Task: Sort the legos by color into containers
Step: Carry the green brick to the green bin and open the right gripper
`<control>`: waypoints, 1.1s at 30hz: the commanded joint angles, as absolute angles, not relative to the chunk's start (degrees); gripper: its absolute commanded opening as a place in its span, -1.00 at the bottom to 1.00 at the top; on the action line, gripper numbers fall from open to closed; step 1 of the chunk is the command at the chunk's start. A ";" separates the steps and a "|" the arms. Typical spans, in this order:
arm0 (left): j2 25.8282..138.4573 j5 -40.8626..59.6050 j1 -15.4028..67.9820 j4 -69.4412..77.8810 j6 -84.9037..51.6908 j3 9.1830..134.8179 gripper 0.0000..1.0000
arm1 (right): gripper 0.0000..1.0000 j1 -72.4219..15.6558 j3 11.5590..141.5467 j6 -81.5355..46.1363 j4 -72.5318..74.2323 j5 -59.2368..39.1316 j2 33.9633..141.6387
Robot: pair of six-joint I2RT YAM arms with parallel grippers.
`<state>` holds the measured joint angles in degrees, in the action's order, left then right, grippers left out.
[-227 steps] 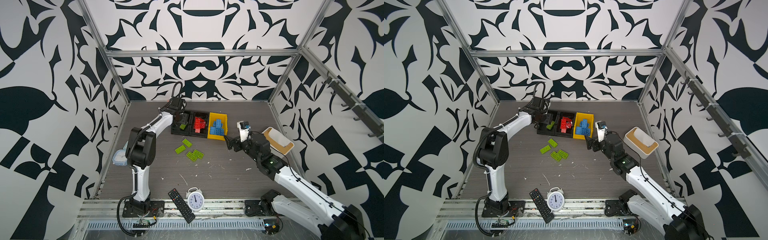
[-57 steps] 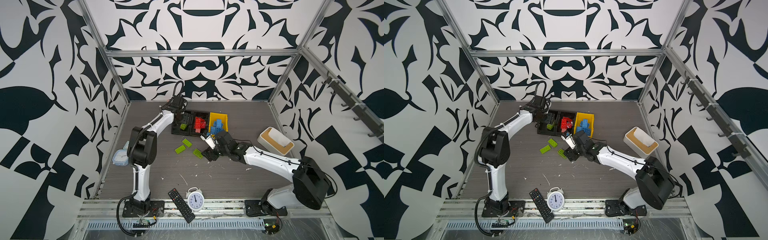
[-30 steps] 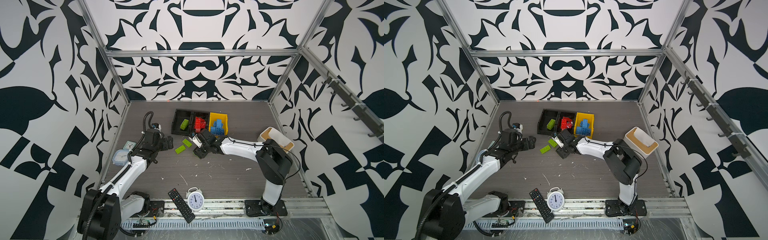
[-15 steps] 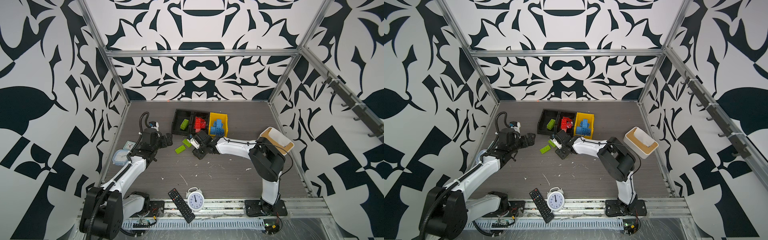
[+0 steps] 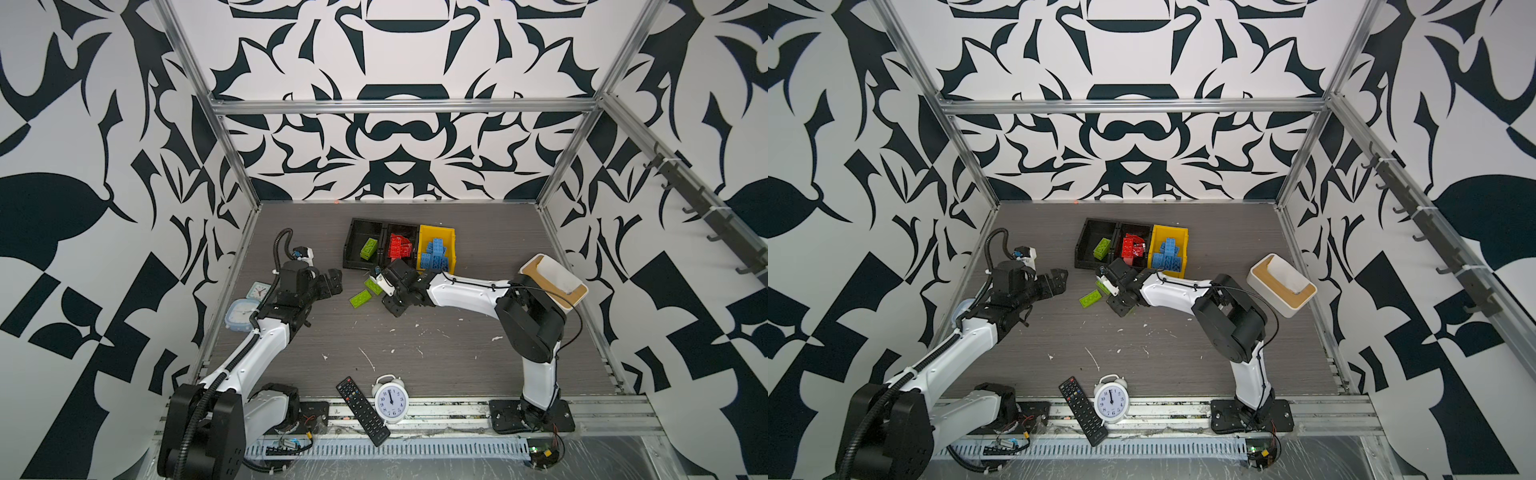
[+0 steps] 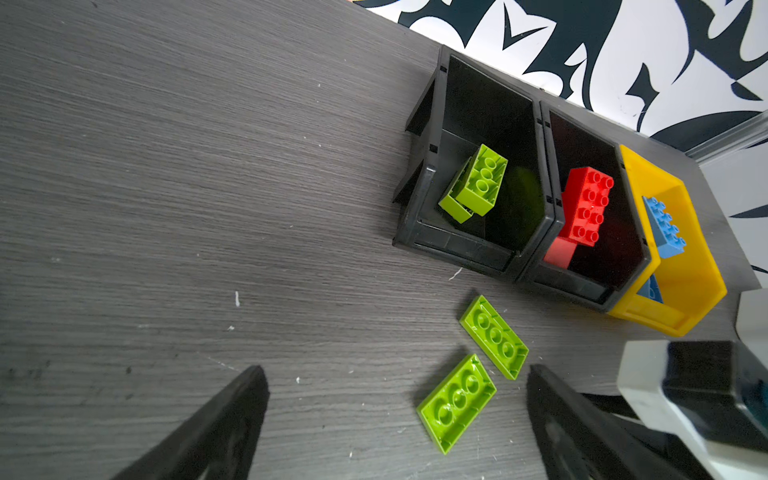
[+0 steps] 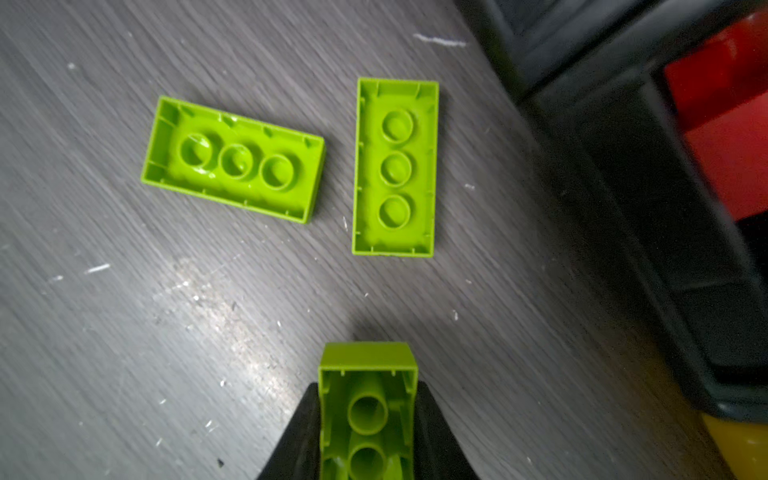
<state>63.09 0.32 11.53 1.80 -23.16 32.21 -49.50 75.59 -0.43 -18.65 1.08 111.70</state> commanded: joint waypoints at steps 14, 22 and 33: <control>60.82 0.01 9.60 4.47 -25.41 28.76 1.00 | -0.64 -49.85 98.09 -8.83 -14.09 14.14 117.69; 60.87 -0.02 9.58 5.09 -25.64 28.04 1.00 | -0.58 -49.77 112.71 -11.23 -10.80 19.51 128.15; 60.52 -1.93 9.54 4.22 -25.14 28.04 1.00 | -0.56 -48.41 122.33 -13.12 -7.44 22.24 136.84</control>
